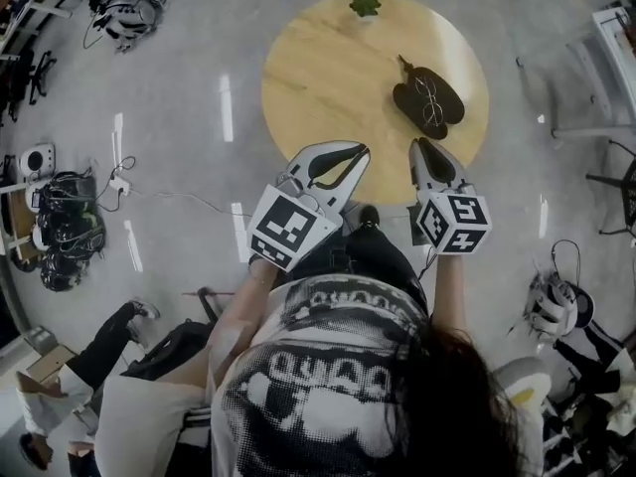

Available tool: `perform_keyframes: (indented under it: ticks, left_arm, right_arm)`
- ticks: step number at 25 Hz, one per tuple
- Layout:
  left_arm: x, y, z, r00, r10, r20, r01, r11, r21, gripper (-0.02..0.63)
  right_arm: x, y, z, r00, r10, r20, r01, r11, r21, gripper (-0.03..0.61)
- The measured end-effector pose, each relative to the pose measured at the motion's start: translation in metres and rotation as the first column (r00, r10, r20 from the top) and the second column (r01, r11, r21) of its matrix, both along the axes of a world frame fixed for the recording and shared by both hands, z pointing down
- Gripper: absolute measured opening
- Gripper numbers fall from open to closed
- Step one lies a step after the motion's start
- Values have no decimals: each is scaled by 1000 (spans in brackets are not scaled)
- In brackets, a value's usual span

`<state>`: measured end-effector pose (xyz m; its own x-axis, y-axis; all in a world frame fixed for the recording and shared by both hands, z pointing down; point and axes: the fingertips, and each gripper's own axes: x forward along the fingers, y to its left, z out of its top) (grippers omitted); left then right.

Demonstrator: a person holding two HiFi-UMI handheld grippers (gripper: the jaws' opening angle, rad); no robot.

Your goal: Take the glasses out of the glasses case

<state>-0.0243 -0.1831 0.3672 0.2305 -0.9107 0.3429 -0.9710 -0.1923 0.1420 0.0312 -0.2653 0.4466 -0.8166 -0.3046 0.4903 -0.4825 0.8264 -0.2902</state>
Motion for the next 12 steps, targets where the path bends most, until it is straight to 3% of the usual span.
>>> perform_keyframes:
  ticks: [7, 12]
  left_arm:
    - [-47, -37, 24, 988, 151, -33, -152, 988, -21, 21]
    - [-61, -55, 34, 969, 243, -48, -245, 969, -27, 21]
  right_arm:
    - [-18, -39, 33, 987, 138, -84, -138, 990, 7, 65]
    - [-13, -61, 51, 967, 216, -138, -216, 976, 14, 97]
